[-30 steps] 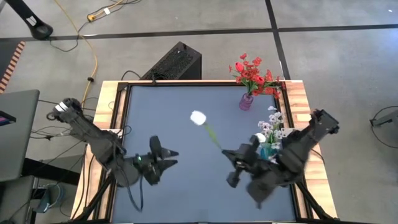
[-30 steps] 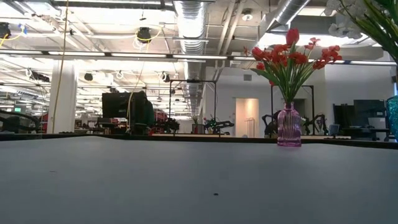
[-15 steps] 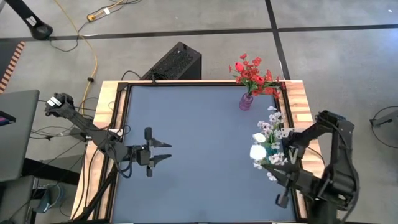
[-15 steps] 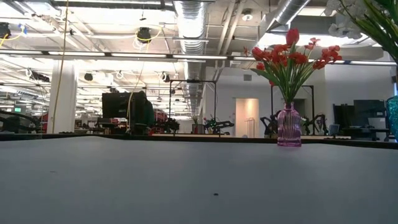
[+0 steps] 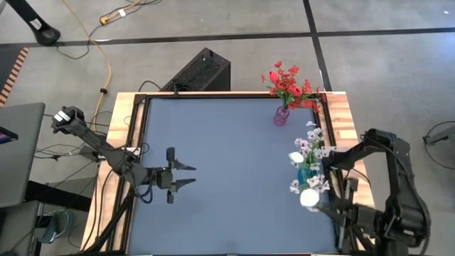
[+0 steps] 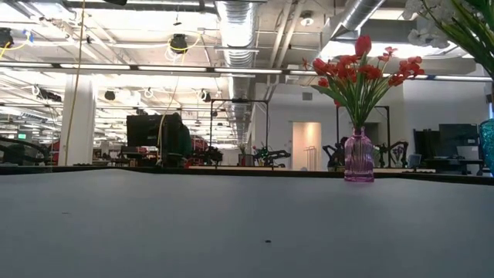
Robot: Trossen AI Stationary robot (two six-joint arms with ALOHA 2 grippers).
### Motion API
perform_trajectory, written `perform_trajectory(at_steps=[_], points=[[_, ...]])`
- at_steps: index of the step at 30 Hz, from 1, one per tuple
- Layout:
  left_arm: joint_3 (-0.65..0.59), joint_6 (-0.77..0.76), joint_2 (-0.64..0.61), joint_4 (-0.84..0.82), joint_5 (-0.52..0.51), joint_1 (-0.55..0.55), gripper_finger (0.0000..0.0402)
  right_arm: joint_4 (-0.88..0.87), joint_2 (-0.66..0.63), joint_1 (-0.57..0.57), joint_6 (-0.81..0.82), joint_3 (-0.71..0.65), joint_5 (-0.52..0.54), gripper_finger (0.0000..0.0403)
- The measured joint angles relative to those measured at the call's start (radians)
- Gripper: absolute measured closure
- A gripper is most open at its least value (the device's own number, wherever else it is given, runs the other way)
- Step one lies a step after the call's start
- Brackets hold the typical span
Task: Sort flowers into vase by color
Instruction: Put the white tulip into the blue vase
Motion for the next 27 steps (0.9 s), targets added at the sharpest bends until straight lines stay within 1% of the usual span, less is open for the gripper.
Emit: perform_trajectory(at_steps=[3, 6, 8, 11, 13, 15, 17, 22, 24, 27], points=[[0.000, 0.003, 0.000, 0.000, -0.001, 0.012, 0.0239, 0.075, 0.033, 0.043, -0.001, 0.000, -0.062, 0.0384], [0.000, -0.012, 0.001, 0.000, 0.001, 0.030, 0.0239, 0.106, 0.059, 0.091, 0.030, 0.001, -0.061, 0.0385], [0.000, -0.026, 0.003, 0.006, 0.027, 0.047, 0.0239, 0.094, 0.079, 0.104, 0.055, 0.002, -0.060, 0.0385], [-0.001, -0.058, 0.010, 0.022, 0.076, 0.069, 0.0239, 0.028, 0.104, 0.104, 0.105, 0.002, -0.065, 0.0385], [-0.001, -0.085, 0.017, 0.030, 0.104, 0.080, 0.0239, -0.046, 0.117, 0.089, 0.172, 0.002, -0.115, 0.0385], [-0.001, -0.105, 0.029, 0.036, 0.124, 0.083, 0.0239, -0.047, 0.112, 0.065, 0.208, -0.025, -0.170, 0.0385], [-0.001, -0.117, 0.041, 0.034, 0.127, 0.083, 0.0239, -0.049, 0.104, 0.047, 0.240, -0.064, -0.202, 0.0385], [-0.001, -0.122, 0.073, 0.046, 0.121, 0.086, 0.0239, -0.044, 0.086, -0.029, 0.379, -0.159, -0.156, 0.0385], [0.000, -0.115, 0.081, 0.058, 0.121, 0.088, 0.0239, -0.049, 0.069, -0.082, 0.383, -0.168, -0.146, 0.0385], [0.000, -0.114, 0.083, 0.061, 0.122, 0.102, 0.0239, -0.046, 0.064, -0.147, 0.319, -0.167, -0.139, 0.0385]])
